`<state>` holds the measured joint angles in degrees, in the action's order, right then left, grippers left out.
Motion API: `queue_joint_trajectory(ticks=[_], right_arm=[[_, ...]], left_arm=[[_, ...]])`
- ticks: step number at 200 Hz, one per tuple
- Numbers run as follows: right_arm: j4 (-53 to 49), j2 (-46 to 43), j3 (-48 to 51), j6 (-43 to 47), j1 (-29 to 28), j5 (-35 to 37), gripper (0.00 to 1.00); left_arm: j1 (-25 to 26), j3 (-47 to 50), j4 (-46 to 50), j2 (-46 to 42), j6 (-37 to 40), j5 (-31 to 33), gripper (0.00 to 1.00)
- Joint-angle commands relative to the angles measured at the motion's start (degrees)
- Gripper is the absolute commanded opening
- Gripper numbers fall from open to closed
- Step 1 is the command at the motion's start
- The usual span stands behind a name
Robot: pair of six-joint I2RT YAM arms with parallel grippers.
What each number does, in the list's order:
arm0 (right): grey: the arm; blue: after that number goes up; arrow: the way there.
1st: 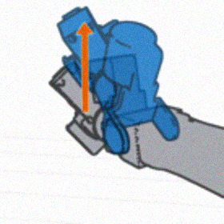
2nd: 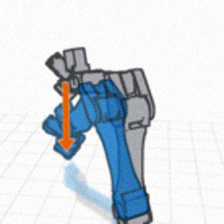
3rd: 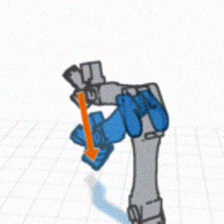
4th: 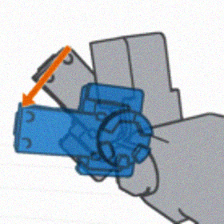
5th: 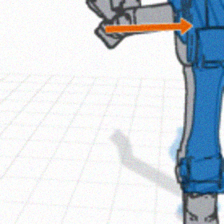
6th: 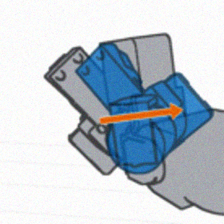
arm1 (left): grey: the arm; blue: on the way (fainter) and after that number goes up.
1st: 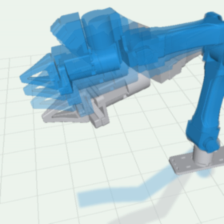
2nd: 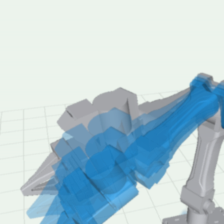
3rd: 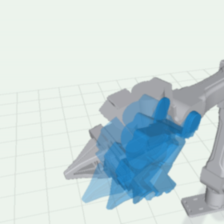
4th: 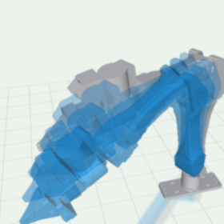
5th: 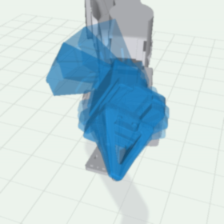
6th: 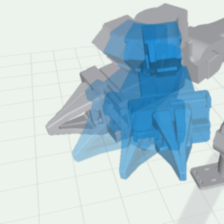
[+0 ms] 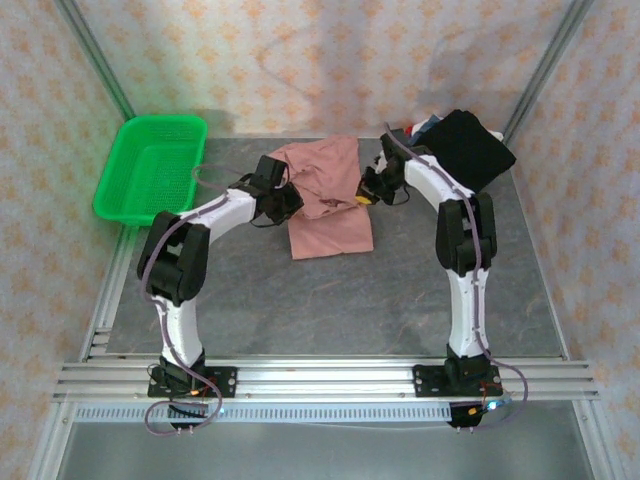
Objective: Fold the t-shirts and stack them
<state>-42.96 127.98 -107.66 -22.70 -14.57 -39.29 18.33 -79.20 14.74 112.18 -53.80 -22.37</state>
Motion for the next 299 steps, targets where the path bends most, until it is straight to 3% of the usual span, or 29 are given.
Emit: queue_joint_trajectory(ticks=[1,20,32,44,78,104,122,151,169,192,222,267,299], right_arm=[[-3.38,3.94,-5.59,1.21,0.49,2.59,0.0],[-1.59,6.36,-9.0,-0.87,0.93,1.58,0.06],[2.52,6.37,-9.97,-3.91,1.46,0.02,0.12],[6.61,5.37,-10.5,-7.03,2.05,-0.68,0.19],[9.48,-1.47,-9.01,-8.67,2.26,0.71,0.37],[9.12,-7.94,-2.02,-10.16,0.73,-1.81,0.35],[7.15,-10.81,3.36,-10.69,-1.65,-1.9,0.22],[18.61,-13.08,15.99,-17.02,-4.56,-3.11,0.06],[24.5,-10.53,18.2,-20.78,-5.38,-5.13,0.01],[24.92,-6.52,16.45,-21.72,-6.1,-4.39,0.0],[23.44,-2.07,13.98,-21.5,-5.64,-3.67,0.0],[25.22,2.93,11.13,-23.31,-4.31,-3.45,0.0],[27.3,5.67,7.99,-25.98,-2.68,-2.87,0.0]], left_arm=[[-1.25,-3.29,1.41,2.41,1.89,-1.32,0.05],[-2.39,-4.95,-0.56,4.56,0.16,-3.22,0.28],[-3.15,-5.88,-3.01,4.83,-1.92,-4.62,0.47],[-3.87,-7.3,-4.29,3.9,-3.71,-4.64,0.55],[-3.78,-14.33,-0.16,0.71,-4.03,-6.26,0.62],[-2.41,-14.0,5.66,-4.65,-0.85,-5.43,0.63],[-0.73,-11.75,9.3,-7.26,1.54,-4.39,0.63],[3.48,-4.77,7.96,-10.73,2.97,-4.21,0.57],[6.53,-1.9,5.51,-9.12,2.2,-4.26,0.4],[9.74,1.55,0.39,-6.73,0.07,-2.98,0.18],[12.06,4.1,-1.2,-3.91,-1.65,1.1,0.03],[14.06,7.13,1.7,0.79,-2.35,8.96,0.0],[14.42,8.05,4.84,4.75,-1.25,10.04,0.0]])
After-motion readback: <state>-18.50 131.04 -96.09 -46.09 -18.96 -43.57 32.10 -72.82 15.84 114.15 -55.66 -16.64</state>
